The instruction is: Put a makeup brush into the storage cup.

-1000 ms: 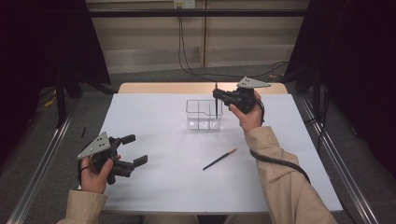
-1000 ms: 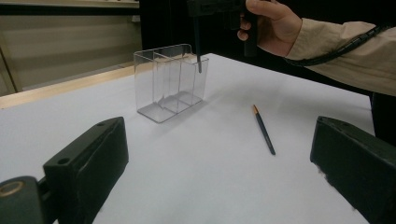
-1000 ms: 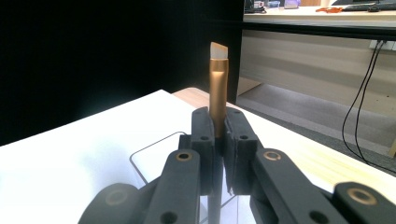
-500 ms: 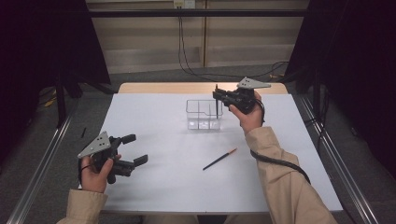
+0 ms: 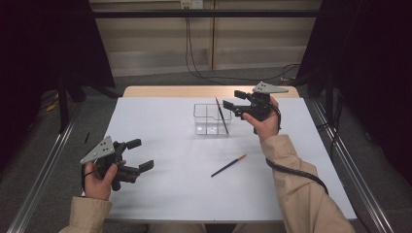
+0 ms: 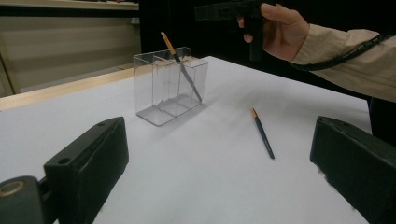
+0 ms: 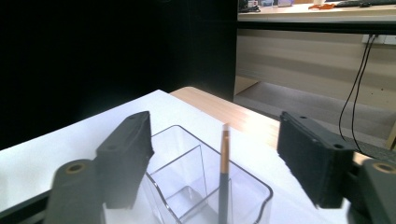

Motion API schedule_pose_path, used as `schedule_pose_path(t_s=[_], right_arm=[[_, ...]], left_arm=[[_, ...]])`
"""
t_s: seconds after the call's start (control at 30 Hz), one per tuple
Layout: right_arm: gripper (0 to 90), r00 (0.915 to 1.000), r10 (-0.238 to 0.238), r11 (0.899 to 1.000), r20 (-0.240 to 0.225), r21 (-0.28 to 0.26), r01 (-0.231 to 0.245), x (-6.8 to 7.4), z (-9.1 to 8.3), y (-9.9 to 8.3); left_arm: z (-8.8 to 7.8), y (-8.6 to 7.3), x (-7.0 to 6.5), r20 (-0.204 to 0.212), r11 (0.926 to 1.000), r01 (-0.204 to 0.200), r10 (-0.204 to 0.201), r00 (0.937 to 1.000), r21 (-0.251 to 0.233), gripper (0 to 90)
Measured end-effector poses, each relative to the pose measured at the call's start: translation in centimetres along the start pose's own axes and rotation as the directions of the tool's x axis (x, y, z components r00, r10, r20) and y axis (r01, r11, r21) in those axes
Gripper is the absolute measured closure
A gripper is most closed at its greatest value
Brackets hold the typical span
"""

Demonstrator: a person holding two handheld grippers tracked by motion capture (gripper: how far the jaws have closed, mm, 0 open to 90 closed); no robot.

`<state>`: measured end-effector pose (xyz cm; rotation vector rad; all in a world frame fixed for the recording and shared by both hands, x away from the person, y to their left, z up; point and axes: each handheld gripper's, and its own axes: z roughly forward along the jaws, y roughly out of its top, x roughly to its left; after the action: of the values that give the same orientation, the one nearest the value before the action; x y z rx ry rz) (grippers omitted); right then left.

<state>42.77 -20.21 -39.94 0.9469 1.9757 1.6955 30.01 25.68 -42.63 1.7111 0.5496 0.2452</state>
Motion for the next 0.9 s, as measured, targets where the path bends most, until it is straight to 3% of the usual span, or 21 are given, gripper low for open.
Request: schedule_pose_path(t_s=[0.43, 0.9], right_arm=[[16.8, 0.9983, -0.055, 0.998, -0.016, 0.002, 0.055, 0.7, -2.0, 0.0], [12.9, 0.9988, -0.049, 0.999, 0.006, -0.012, 0.049, 1.3, -4.5, -0.5]], left_arm=[[0.1, 0.2, 0.1, 0.004, 1.0, -0.001, 0.002, 1.0, -0.008, 4.3], [0.5, 0.3, 0.1, 0.01, 0.9999, -0.011, 0.011, 0.9999, -0.007, 4.3]])
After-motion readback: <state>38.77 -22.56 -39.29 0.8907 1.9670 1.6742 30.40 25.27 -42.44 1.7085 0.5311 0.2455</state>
